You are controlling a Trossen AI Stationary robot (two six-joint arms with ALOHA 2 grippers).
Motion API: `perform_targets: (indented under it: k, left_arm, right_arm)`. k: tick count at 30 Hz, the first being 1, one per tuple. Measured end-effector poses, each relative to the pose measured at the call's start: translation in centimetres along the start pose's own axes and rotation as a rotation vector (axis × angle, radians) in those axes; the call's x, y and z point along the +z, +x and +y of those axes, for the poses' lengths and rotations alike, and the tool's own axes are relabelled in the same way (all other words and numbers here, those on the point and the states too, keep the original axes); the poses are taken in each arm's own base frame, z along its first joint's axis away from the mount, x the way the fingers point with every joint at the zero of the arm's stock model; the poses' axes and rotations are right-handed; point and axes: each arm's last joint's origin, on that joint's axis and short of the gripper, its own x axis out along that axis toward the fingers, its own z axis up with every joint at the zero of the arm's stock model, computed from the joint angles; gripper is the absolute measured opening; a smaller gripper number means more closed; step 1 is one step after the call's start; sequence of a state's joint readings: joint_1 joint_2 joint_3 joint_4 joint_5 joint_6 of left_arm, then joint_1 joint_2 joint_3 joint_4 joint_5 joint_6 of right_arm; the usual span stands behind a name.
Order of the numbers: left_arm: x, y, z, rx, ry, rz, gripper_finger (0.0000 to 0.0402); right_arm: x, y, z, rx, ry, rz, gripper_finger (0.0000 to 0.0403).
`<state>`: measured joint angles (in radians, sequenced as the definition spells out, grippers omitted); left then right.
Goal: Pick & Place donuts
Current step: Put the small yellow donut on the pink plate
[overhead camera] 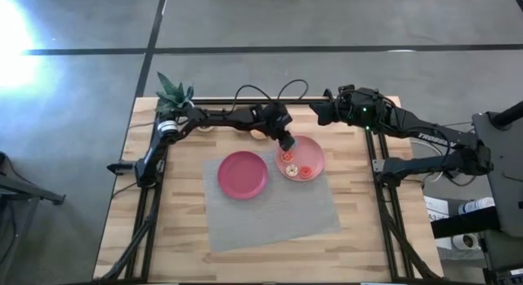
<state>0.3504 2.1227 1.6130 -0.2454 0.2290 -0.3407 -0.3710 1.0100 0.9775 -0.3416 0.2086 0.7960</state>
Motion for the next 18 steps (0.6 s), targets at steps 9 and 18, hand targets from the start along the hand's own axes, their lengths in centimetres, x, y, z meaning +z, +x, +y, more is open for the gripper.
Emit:
perform_targets:
  k: [9,18]
  left_arm:
    - [1.4,-1.7,-0.6,0.107,0.082,0.056,0.0078]
    - [3.1,-5.8,-2.2,0.092,0.153,-0.020,0.0078]
  right_arm:
    - [0.1,0.0,-0.1,-0.005,-0.032,-0.004,0.0212]
    - [-0.1,0.1,-1.3,-0.121,0.024,0.028,0.0212]
